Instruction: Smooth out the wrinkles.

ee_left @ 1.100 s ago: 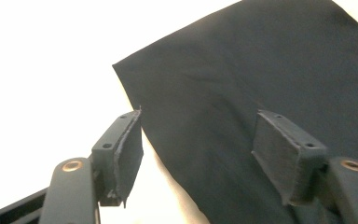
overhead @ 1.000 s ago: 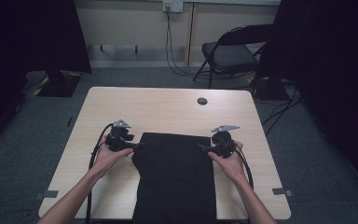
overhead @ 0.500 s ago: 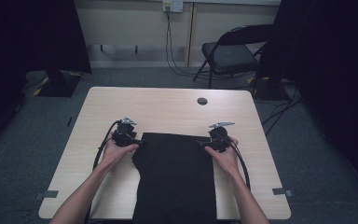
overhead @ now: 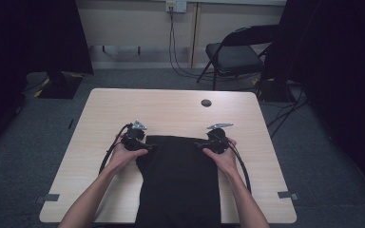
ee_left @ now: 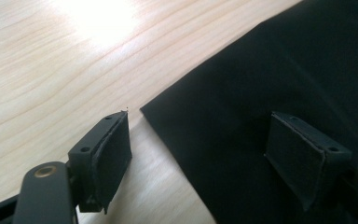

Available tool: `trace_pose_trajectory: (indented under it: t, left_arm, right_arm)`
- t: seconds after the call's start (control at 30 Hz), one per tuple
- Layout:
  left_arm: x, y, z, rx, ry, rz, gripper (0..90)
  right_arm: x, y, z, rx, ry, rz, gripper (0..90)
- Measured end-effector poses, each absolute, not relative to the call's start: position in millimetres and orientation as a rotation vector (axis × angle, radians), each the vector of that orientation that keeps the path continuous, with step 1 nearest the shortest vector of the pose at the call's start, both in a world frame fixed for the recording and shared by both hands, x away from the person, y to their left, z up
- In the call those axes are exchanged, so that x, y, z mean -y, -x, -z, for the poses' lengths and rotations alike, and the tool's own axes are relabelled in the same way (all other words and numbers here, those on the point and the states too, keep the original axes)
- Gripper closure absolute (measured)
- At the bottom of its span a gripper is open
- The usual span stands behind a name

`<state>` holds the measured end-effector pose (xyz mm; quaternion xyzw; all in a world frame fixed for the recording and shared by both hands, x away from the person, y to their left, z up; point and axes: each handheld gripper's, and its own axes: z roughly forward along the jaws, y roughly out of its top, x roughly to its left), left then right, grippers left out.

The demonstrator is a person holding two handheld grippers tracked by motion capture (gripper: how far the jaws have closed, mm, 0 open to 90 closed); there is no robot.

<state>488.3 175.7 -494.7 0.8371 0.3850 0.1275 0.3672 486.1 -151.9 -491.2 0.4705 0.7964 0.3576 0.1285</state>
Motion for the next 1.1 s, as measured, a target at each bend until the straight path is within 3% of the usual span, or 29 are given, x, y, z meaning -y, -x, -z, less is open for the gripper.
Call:
trace_pose_trajectory:
  t: [0.13, 0.2, 0.23, 0.27, 0.3, 0.57, 0.67, 1.0, 1.03, 1.1]
  left_arm:
    - [-171, -489, 493, -0.959, -2.160, -0.332, 32.8]
    - [-170, -488, 493, -0.934, -2.162, -0.314, 44.7]
    - [-170, -488, 493, -0.932, -2.162, -0.312, 44.7]
    - [-169, -487, 493, -0.927, -2.163, -0.312, 51.6]
    - [-169, -487, 493, -0.909, -2.166, -0.307, 51.6]
    - [-170, -485, 493, -0.902, -2.155, -0.287, 79.3]
    - [-171, -484, 493, -0.929, -2.145, -0.263, 84.9]
    - [-180, -484, 494, -0.949, -2.120, -0.213, 87.0]
    - [-180, -483, 494, -0.957, -2.114, -0.230, 85.5]
    - [-181, -483, 492, -0.985, -2.121, -0.287, 74.0]
  right_arm:
    - [135, -488, 491, -2.341, -1.303, -0.954, 24.1]
    - [131, -485, 492, -2.313, -1.285, -0.945, 34.2]
    - [131, -485, 492, -2.313, -1.285, -0.945, 34.2]
    - [132, -485, 491, -2.300, -1.299, -0.955, 43.0]
    - [132, -485, 491, -2.300, -1.299, -0.955, 43.0]
    - [142, -483, 491, -2.291, -1.361, -1.069, 63.0]
    - [138, -481, 490, -2.328, -1.336, -1.066, 68.2]
    - [142, -479, 488, -2.373, -1.327, -1.106, 79.4]
    - [142, -479, 489, -2.376, -1.328, -1.109, 80.4]
    - [141, -479, 490, -2.380, -1.327, -1.106, 80.9]
